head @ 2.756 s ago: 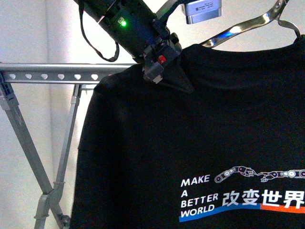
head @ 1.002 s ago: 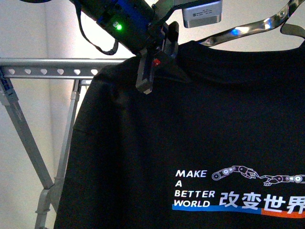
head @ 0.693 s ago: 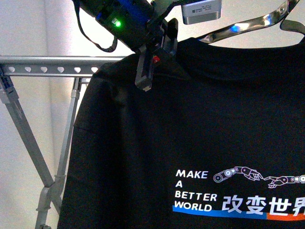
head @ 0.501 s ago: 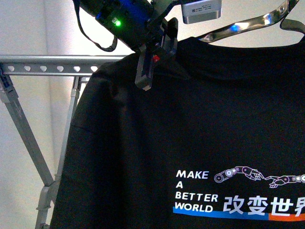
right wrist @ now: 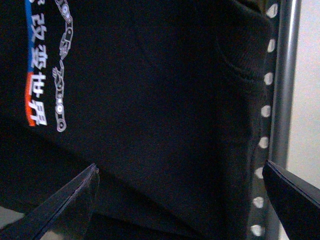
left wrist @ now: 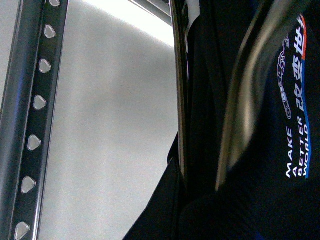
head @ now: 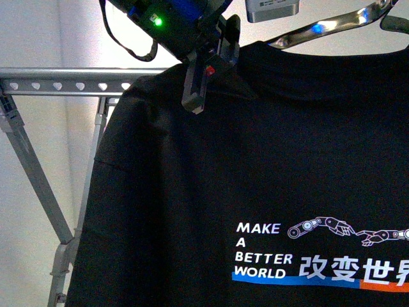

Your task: Hang clothes on hanger

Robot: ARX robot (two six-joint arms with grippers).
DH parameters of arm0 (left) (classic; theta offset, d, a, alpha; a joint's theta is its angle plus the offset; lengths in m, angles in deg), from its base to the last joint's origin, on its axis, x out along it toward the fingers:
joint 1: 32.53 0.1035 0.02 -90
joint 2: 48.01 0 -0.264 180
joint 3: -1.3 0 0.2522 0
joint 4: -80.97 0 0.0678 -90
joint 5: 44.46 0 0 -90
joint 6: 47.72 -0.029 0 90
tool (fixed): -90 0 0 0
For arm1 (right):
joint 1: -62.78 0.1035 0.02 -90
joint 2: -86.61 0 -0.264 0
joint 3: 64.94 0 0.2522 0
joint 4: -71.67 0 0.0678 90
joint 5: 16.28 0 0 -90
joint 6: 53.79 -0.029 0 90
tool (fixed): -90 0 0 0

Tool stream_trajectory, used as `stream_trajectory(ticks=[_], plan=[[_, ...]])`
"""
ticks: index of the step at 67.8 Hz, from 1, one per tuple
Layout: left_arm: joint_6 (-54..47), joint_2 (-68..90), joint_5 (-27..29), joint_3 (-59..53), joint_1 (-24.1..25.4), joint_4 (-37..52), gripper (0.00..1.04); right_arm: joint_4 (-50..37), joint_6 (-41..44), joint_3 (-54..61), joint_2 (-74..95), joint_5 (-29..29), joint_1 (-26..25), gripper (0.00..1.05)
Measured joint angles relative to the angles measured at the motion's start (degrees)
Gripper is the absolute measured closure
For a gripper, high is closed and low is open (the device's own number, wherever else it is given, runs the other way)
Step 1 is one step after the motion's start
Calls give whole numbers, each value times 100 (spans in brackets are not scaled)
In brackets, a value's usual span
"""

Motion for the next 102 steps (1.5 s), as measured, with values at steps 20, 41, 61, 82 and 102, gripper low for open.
stream_trajectory(ticks=[20,41,61,82,102], plan=[[0,0,0,0,0,0,99,227,-304,-623,625,-345,83,7],[0,0,0,0,0,0,99,310,-175,-1200,1309,-1165,264,7],[-35,0,52,-2,13,0,99,302,-413,-1316,1550,-1113,420,9],[-68,0,50,-11,20,-2,99,92,-555,-1204,1517,-922,479,47],[-136,0,42,-26,-9,-2,99,223,-446,-1038,1349,-796,315,88]])
